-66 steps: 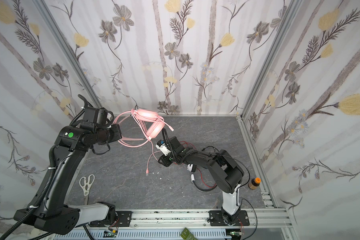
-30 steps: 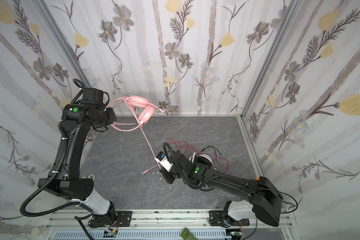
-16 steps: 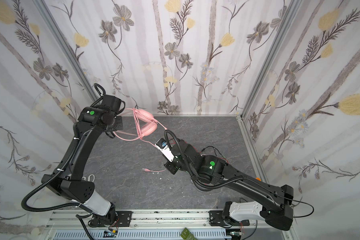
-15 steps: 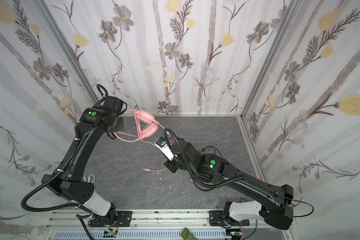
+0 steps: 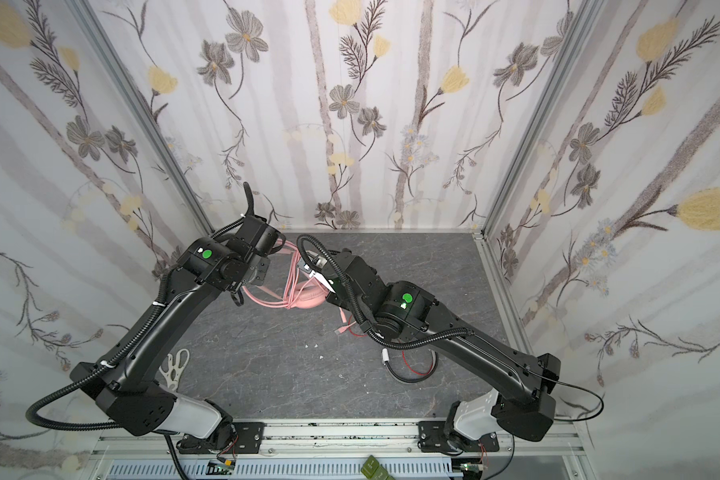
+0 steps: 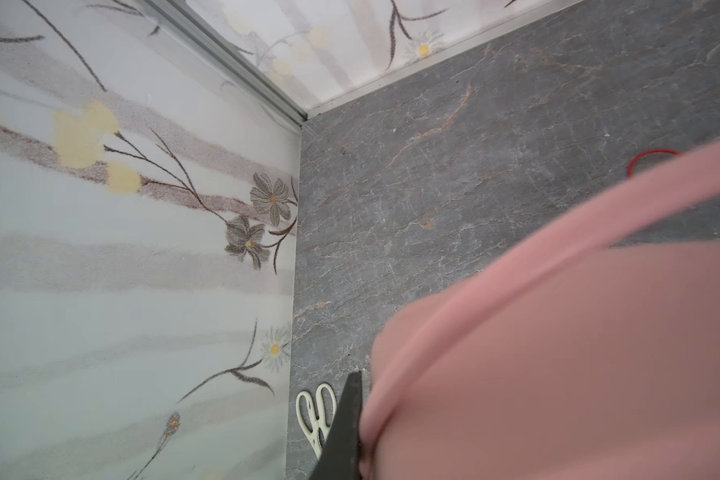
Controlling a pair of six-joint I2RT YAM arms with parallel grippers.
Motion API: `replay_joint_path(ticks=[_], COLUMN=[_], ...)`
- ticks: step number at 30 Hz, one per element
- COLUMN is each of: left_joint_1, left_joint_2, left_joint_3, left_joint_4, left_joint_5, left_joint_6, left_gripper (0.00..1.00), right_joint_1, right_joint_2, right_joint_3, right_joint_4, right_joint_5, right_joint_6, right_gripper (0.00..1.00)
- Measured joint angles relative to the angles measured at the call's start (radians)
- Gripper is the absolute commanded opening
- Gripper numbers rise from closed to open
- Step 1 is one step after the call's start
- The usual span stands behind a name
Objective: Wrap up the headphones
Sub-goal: 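Wrap the pink cable over the headset with the right gripper while the left holds it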
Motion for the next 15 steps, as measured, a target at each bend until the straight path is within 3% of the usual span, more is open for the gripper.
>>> replay_joint_path(ticks=[10,15], left_joint_1=[-0.051,-0.067], left_joint_2=[-0.049,-0.122], left_joint_3=[-0.079,-0.132], left_joint_4=[0.037,0.077], left_joint_5=[0.172,0.275], left_joint_6=[0.012,0.012], left_gripper=[0.0,0.0], right_joint_1=[-0.027,-0.122], right_joint_2=[0.046,0.068], right_joint_3=[0.113,0.124], right_joint_4=[0.033,0.055], right_joint_5=[-0.164,-0.298], right_joint_6=[-0.034,-0.024], right_gripper=[0.0,0.0])
